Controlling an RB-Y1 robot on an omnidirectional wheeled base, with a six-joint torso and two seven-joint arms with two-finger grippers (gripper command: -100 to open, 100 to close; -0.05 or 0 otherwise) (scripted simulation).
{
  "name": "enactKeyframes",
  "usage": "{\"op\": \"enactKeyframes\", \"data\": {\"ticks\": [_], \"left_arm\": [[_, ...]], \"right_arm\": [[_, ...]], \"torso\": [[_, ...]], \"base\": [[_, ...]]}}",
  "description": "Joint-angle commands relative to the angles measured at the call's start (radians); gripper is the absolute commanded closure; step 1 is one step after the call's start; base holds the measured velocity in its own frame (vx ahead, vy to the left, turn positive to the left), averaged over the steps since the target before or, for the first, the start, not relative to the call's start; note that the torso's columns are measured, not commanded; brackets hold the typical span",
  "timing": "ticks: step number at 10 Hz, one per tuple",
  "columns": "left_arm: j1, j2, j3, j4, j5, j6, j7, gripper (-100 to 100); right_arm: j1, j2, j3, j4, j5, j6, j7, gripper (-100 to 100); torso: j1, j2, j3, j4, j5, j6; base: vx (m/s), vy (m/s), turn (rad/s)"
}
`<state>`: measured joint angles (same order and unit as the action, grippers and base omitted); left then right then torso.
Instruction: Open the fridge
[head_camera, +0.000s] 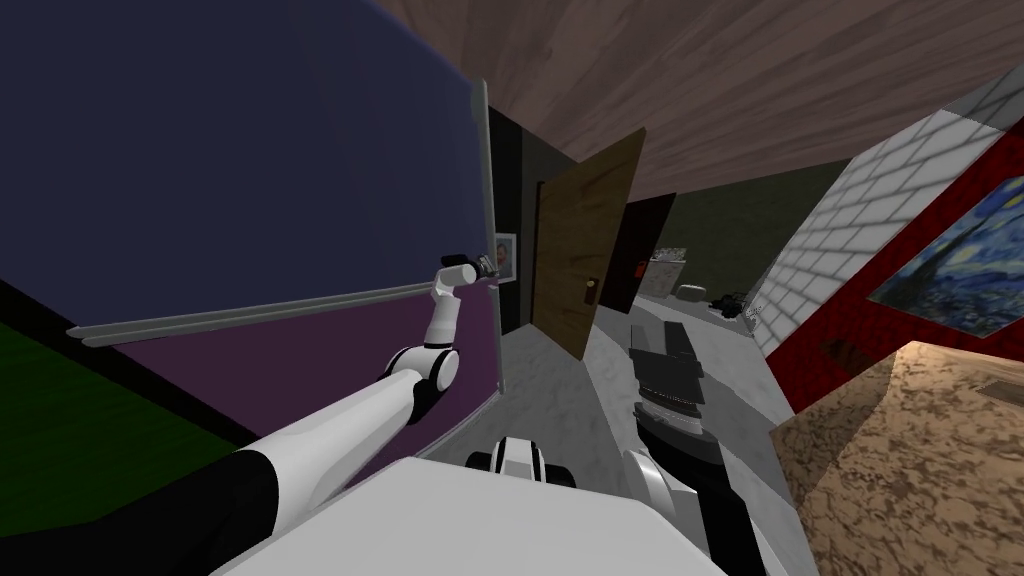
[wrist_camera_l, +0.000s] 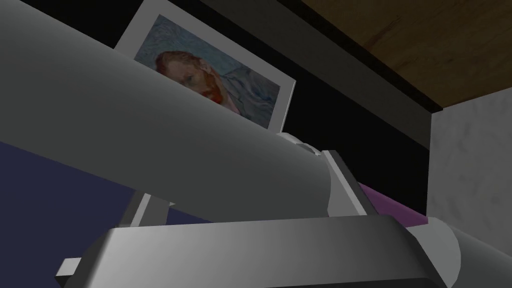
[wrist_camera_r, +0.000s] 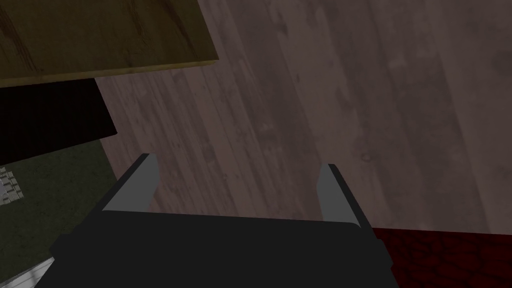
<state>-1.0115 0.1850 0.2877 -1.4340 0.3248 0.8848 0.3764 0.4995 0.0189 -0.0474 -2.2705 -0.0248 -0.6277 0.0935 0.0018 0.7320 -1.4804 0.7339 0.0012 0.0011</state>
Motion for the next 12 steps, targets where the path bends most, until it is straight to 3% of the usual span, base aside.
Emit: {"op": "enactKeyframes", "data": {"ticks": [1,3,9,10,12], "left_arm": [[-0.001,-0.026,-0.022,-0.020,0.028,0.018,-0.008,100],[-0.002,-0.051,-0.044,-0.040,0.057,0.035,-0.016,100],[-0.004,-0.128,-0.111,-0.101,0.141,0.088,-0.040,100],[0.000,-0.126,-0.107,-0.111,0.123,0.083,-0.033,100],[0.010,-0.150,-0.132,-0.142,0.161,0.112,-0.040,100]], "right_arm": [[-0.001,0.000,0.000,0.000,0.000,0.000,0.000,0],[-0.001,0.000,0.000,0.000,0.000,0.000,0.000,0],[-0.001,0.000,0.000,0.000,0.000,0.000,0.000,0],[-0.001,0.000,0.000,0.000,0.000,0.000,0.000,0],[0.000,0.000,0.000,0.000,0.000,0.000,0.000,0]], "torso": [[-0.001,0.008,0.005,-0.001,0.000,0.005],[0.001,0.007,0.005,0.000,0.001,-0.002],[0.001,0.004,0.004,0.001,0.000,-0.002],[-0.001,0.005,0.004,0.002,-0.001,-0.001],[-0.001,0.002,0.002,0.004,-0.001,-0.001]], "base": [[-0.259,0.090,-0.124],[-0.264,0.072,-0.081],[-0.303,0.076,-0.092],[-0.147,0.028,-0.052],[-0.148,0.075,-0.068]]}}
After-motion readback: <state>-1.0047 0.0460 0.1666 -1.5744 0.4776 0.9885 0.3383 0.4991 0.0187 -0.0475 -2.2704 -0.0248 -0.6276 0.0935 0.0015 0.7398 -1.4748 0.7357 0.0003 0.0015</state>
